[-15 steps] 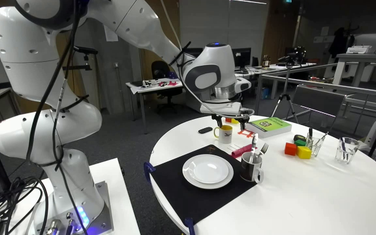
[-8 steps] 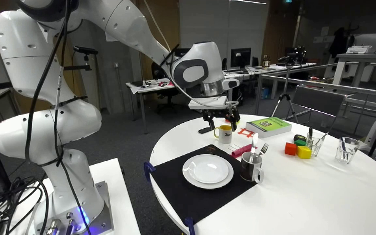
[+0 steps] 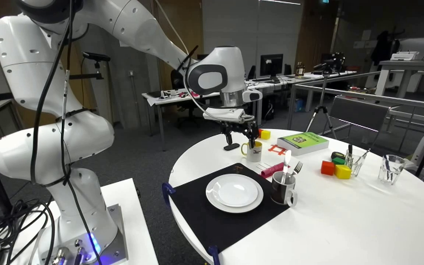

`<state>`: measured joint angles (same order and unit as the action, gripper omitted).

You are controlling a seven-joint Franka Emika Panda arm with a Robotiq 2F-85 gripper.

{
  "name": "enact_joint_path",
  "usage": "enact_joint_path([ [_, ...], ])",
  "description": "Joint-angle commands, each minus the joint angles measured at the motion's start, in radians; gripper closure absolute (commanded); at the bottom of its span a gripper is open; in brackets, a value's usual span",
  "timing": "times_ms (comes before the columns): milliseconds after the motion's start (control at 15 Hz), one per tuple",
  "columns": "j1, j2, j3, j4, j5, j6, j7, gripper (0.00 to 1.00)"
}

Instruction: Pick up the silver knife and put it in the black and white mug

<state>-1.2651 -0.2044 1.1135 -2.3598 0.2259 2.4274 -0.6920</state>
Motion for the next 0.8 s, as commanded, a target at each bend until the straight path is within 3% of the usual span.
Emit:
enact_joint_path([
  [0, 0.243, -0.009, -0.240, -0.046, -0.046, -0.026, 0.048, 0.00],
  [267, 0.552, -0.024, -0.551, -0.112, -0.085, -0.036, 0.093, 0.00],
  [533, 0.850, -0.018, -0.861, -0.151, -0.204, -0.056, 0.229, 0.00],
  [733, 0.990, 0.006, -1.005, -0.144, -0.241, -0.042, 0.255, 0.00],
])
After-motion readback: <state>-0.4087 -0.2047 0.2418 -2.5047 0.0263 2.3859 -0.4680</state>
